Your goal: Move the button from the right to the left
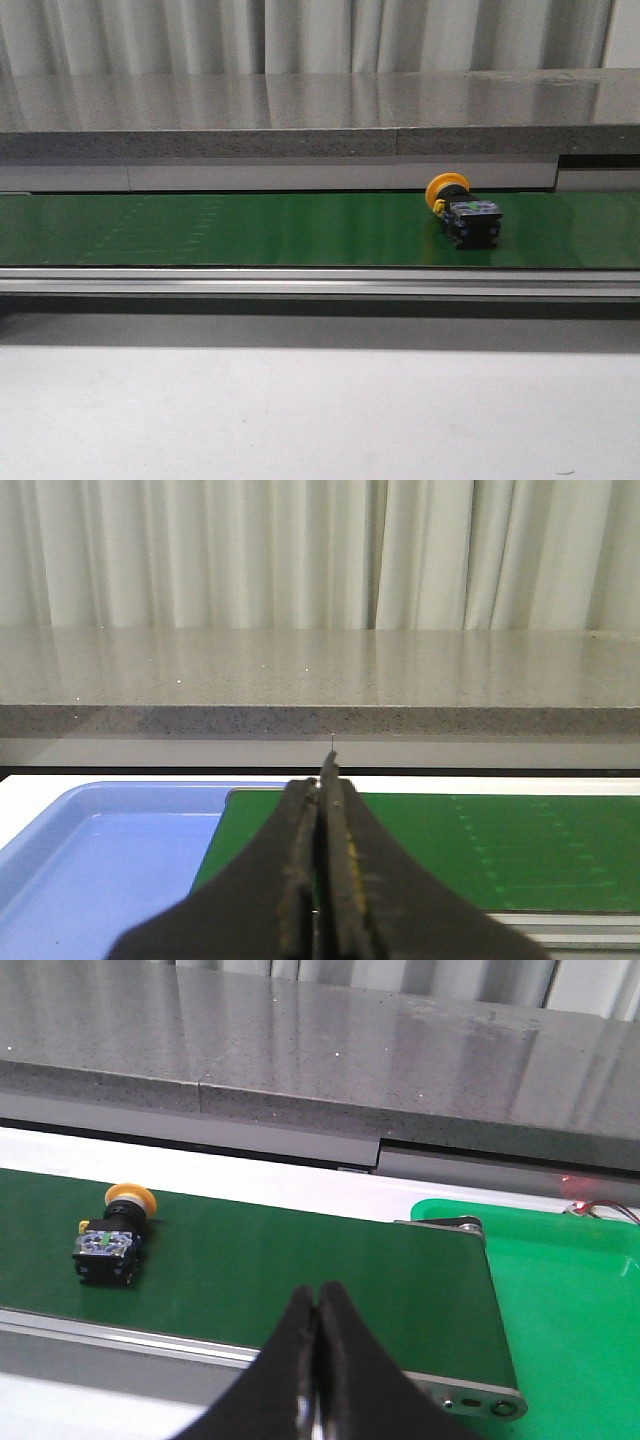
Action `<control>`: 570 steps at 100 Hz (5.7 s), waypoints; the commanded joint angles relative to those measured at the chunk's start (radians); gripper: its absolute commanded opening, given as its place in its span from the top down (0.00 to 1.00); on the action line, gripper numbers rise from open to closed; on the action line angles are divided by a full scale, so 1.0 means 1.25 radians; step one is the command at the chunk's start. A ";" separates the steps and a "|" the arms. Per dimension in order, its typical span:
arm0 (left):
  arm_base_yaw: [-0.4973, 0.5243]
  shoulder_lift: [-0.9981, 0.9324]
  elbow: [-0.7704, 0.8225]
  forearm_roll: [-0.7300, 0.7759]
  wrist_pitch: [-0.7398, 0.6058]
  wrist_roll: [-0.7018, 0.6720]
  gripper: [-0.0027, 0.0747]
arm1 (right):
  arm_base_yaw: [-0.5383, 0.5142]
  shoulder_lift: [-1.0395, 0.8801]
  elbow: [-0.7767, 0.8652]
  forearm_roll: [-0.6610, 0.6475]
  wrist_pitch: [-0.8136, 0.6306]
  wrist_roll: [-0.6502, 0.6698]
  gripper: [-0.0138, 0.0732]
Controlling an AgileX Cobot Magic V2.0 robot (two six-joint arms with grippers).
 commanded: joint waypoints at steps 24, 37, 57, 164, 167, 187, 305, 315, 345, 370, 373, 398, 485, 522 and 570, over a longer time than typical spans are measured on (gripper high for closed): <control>0.001 0.053 -0.212 -0.001 0.211 0.000 0.99 | -0.002 0.007 -0.021 0.005 -0.058 0.000 0.92; -0.008 0.132 -0.280 -0.071 0.221 0.000 0.99 | -0.002 0.007 -0.021 0.005 -0.058 0.000 0.92; -0.023 0.263 -0.338 -0.071 0.221 0.032 0.99 | -0.002 0.007 -0.021 0.005 -0.058 0.000 0.92; -0.265 1.125 -0.975 -0.133 0.564 0.006 0.19 | -0.002 0.007 -0.021 0.004 -0.071 0.000 0.92; -0.274 1.145 -0.996 -0.129 0.571 -0.007 0.19 | -0.002 0.007 -0.021 0.004 -0.071 0.000 0.92; -0.327 1.261 -1.114 -0.013 0.679 -0.203 0.19 | -0.002 0.007 -0.021 0.004 -0.071 0.000 0.92; -0.357 1.509 -1.245 -0.011 0.772 -0.320 0.43 | -0.002 0.007 -0.021 0.004 -0.071 0.000 0.92; -0.357 1.510 -1.245 -0.013 0.769 -0.320 0.60 | -0.002 0.007 -0.021 0.004 -0.074 0.000 0.92; -0.354 1.485 -1.245 -0.004 0.771 -0.320 0.71 | -0.002 0.007 -0.021 0.004 -0.075 0.000 0.92; -0.284 1.403 -1.245 -0.001 0.785 -0.277 0.71 | -0.002 0.007 -0.021 0.004 -0.076 0.000 0.92; -0.266 1.392 -1.245 -0.001 0.789 -0.261 0.71 | -0.002 0.007 -0.021 0.004 -0.076 0.000 0.92; -0.100 1.353 -1.245 -0.001 0.845 -0.092 0.71 | -0.002 0.007 -0.021 0.004 -0.077 0.000 0.92; 0.302 1.513 -1.241 -0.016 0.884 0.273 0.72 | -0.002 0.007 -0.021 0.004 -0.080 0.000 0.92; 0.304 1.577 -1.241 0.020 0.848 0.287 0.72 | -0.002 0.007 -0.021 0.004 -0.080 0.000 0.92; 0.304 1.585 -1.241 0.023 0.821 0.287 0.43 | -0.002 0.007 -0.021 0.004 -0.080 0.000 0.92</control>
